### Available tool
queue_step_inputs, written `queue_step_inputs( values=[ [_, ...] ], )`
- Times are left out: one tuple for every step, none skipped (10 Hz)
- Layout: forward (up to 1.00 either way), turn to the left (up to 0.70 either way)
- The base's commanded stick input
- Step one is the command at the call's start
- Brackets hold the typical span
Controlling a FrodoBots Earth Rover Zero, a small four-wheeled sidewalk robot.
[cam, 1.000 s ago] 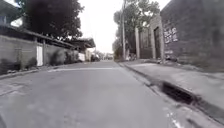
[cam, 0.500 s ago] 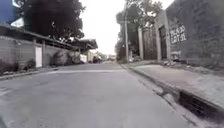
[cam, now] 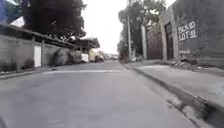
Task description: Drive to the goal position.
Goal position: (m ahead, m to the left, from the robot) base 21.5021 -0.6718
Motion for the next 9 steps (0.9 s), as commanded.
queue_step_inputs(
  values=[
    [1.00, -0.36],
    [1.00, -0.36],
    [1.00, -0.36],
    [1.00, -0.16],
    [1.00, 0.04],
    [1.00, 0.04],
    [1.00, 0.04],
    [1.00, 0.04],
    [1.00, 0.04]
  ],
)
